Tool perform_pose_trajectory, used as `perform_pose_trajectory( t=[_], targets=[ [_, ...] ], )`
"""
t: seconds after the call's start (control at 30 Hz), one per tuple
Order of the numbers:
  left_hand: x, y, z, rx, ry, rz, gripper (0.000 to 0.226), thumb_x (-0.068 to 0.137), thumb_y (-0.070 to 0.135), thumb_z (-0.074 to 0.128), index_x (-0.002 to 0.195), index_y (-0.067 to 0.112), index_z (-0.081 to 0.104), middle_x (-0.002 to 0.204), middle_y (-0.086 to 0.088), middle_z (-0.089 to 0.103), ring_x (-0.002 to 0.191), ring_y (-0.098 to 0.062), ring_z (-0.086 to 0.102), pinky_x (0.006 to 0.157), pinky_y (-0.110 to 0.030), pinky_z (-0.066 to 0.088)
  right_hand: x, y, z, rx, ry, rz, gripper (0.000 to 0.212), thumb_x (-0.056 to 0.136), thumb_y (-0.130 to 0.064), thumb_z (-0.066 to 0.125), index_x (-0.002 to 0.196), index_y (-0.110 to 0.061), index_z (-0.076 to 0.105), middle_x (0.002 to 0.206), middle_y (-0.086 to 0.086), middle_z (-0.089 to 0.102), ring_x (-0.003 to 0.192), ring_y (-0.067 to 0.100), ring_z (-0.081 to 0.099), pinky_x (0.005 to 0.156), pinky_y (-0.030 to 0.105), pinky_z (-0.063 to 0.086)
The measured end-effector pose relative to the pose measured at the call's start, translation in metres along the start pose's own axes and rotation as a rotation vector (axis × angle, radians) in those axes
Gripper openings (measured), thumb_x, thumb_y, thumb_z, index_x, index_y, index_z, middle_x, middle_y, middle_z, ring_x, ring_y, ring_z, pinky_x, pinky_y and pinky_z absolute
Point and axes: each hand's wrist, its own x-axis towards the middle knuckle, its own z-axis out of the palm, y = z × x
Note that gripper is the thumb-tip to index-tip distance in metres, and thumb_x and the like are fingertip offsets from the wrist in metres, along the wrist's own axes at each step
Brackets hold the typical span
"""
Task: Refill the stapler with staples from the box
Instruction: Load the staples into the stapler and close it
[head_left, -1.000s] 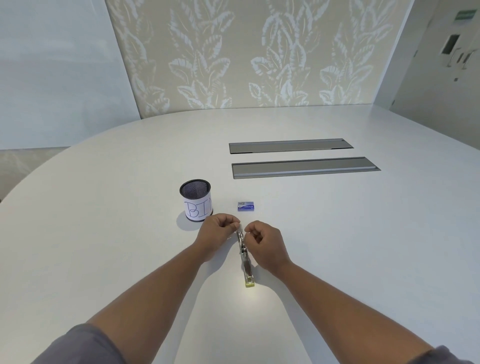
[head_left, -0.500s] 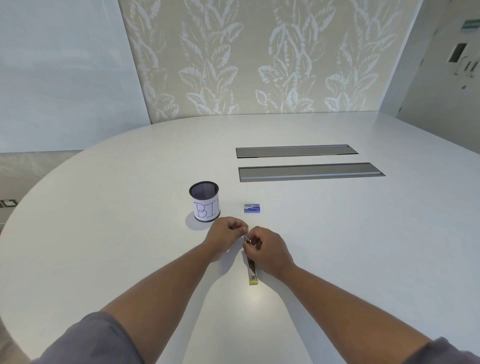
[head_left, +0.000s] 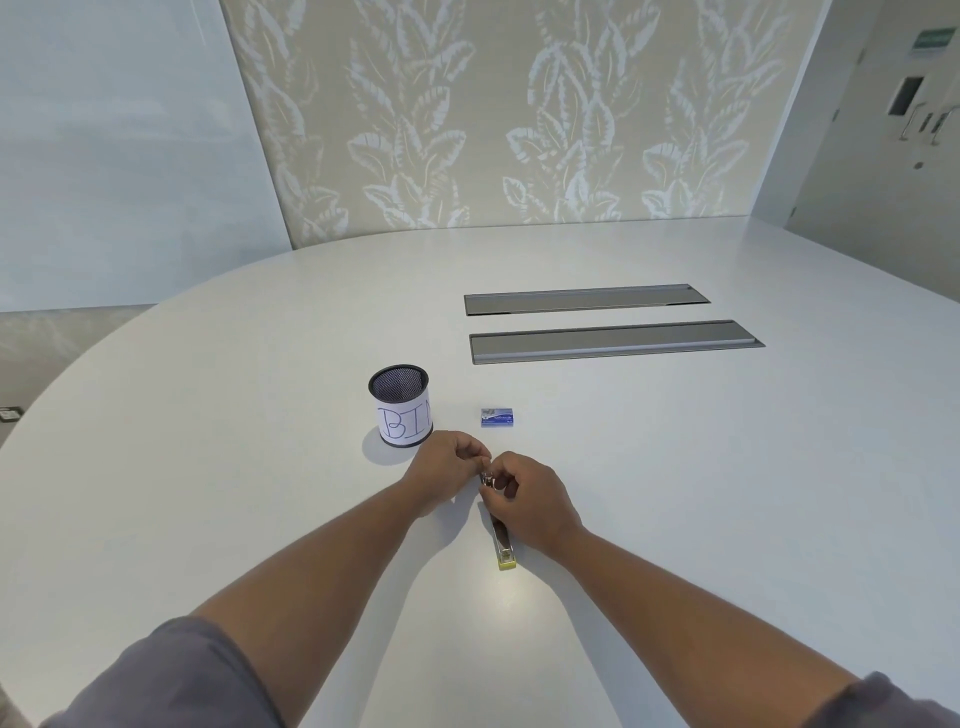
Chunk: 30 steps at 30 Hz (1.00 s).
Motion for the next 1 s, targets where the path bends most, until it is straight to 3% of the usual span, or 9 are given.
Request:
perform_pose_trajectory(
  t=[0.1, 0.2, 0.43, 0.73, 0.87, 1.0],
  targets=[
    [0.001, 0.003, -0.001, 0.079, -0.018, 0.001, 0.003, 0.086, 0.014, 0.075, 0.085, 0.015, 0.077, 0.080, 0.002, 0.076, 0.066, -0.007, 0.064, 0.061, -0.023, 0.051, 0.001, 0.001, 0.000, -0.002, -0.005, 0.002, 0.013, 0.078, -0.039, 0.064, 0.087, -0.031, 0.059, 0.077, -0.011, 0.063, 0.069, 0.008, 0.058, 0.063, 0.029, 0.052],
    [0.002, 0.002, -0.003, 0.106, -0.020, -0.016, 0.003, 0.084, 0.016, 0.078, 0.085, 0.014, 0.078, 0.081, 0.002, 0.076, 0.070, -0.009, 0.065, 0.059, -0.019, 0.050, 0.001, 0.001, 0.001, -0.003, -0.011, 0.009, 0.014, 0.079, -0.040, 0.064, 0.087, -0.031, 0.059, 0.078, -0.012, 0.064, 0.069, 0.008, 0.059, 0.064, 0.031, 0.054],
    [-0.003, 0.001, -0.005, -0.024, -0.006, -0.077, 0.015, 0.081, 0.008, 0.080, 0.095, 0.007, 0.075, 0.074, -0.002, 0.069, 0.065, -0.014, 0.062, 0.063, -0.023, 0.052, 0.000, -0.001, -0.001, 0.000, -0.019, 0.013, 0.012, 0.079, -0.042, 0.063, 0.086, -0.035, 0.056, 0.076, -0.013, 0.064, 0.067, 0.006, 0.058, 0.062, 0.028, 0.052],
    [0.003, 0.010, -0.008, -0.038, -0.133, -0.247, 0.057, 0.073, 0.002, 0.078, 0.121, 0.014, 0.048, 0.094, -0.010, 0.057, 0.075, -0.020, 0.056, 0.061, -0.027, 0.051, 0.001, -0.003, -0.002, -0.025, -0.028, 0.035, 0.014, 0.079, -0.041, 0.063, 0.082, -0.030, 0.054, 0.074, -0.009, 0.065, 0.067, 0.011, 0.059, 0.064, 0.036, 0.055],
    [0.008, 0.011, -0.005, -0.009, -0.114, -0.267, 0.049, 0.072, 0.006, 0.076, 0.115, 0.015, 0.056, 0.098, -0.007, 0.060, 0.080, -0.019, 0.059, 0.059, -0.024, 0.051, 0.002, -0.003, -0.002, -0.046, -0.026, 0.035, 0.014, 0.080, -0.041, 0.063, 0.082, -0.030, 0.054, 0.074, -0.010, 0.065, 0.068, 0.012, 0.059, 0.065, 0.035, 0.055],
    [0.010, 0.008, -0.004, -0.049, -0.072, -0.255, 0.030, 0.077, 0.004, 0.072, 0.103, 0.015, 0.062, 0.087, -0.006, 0.062, 0.070, -0.019, 0.059, 0.055, -0.024, 0.050, 0.002, -0.002, -0.001, -0.044, -0.023, 0.042, 0.017, 0.079, -0.045, 0.063, 0.083, -0.031, 0.053, 0.074, -0.012, 0.065, 0.069, 0.009, 0.060, 0.064, 0.030, 0.053]
  ],
)
